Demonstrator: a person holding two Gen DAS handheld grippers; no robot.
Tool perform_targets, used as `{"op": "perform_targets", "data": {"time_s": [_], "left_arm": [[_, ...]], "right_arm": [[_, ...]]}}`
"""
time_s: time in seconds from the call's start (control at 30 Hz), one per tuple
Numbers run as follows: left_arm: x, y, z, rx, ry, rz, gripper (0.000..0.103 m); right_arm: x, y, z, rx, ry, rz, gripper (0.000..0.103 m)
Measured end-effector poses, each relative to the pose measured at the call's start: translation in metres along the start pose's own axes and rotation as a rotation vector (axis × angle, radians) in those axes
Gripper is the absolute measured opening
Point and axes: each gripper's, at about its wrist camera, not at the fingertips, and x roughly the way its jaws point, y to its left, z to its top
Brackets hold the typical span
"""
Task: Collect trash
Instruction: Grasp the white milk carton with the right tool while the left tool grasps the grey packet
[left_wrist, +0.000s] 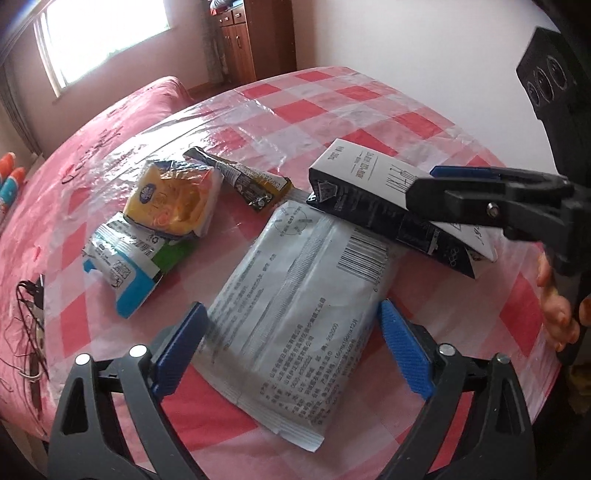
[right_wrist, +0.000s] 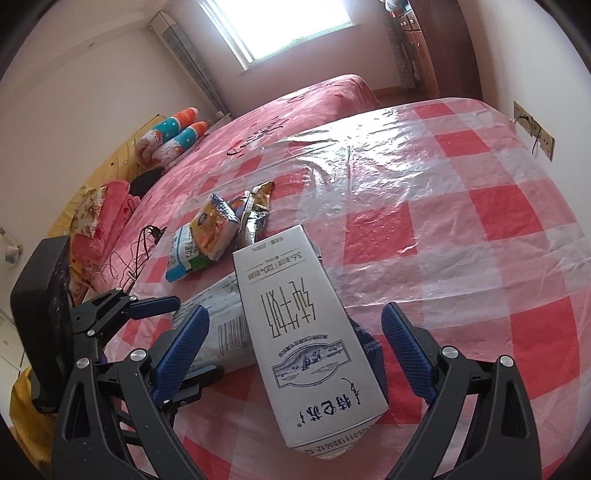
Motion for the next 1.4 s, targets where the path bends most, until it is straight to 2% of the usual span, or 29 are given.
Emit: {"op": "perform_targets", "data": {"time_s": [0.23,0.57,1.03,1.23,1.4], "left_arm": [[0.006,0.005,0.005,0.011,0.014,-0.044,0.099],[0.017,0.014,0.007,-0.040,0.021,-0.130,0.099],[0.015,0.003,0.000,-0.088,-0.045,-0.048,0.098],[0.011,0.002,-0.005,-0.128,-0.068,-0.033,0.092],[0.006,-0.001,-0.010,-0.154,-0.086,-0.010,0.086]], "right_arm": [[0.006,0.004,0.000,-0.014,0.009,0.006,0.093],[0.018,0.005,-0.002,-0.024,0.033,-0.011,0.093],[0.023,0.014,-0.004,-0.060,0.028,-0.090,0.093],[0.022,0.013,-0.005,-0.075,0.018,-0.140,0.075],[0.021,0.010,-0.005,-0.067,0.014,-0.126,0.062]]}}
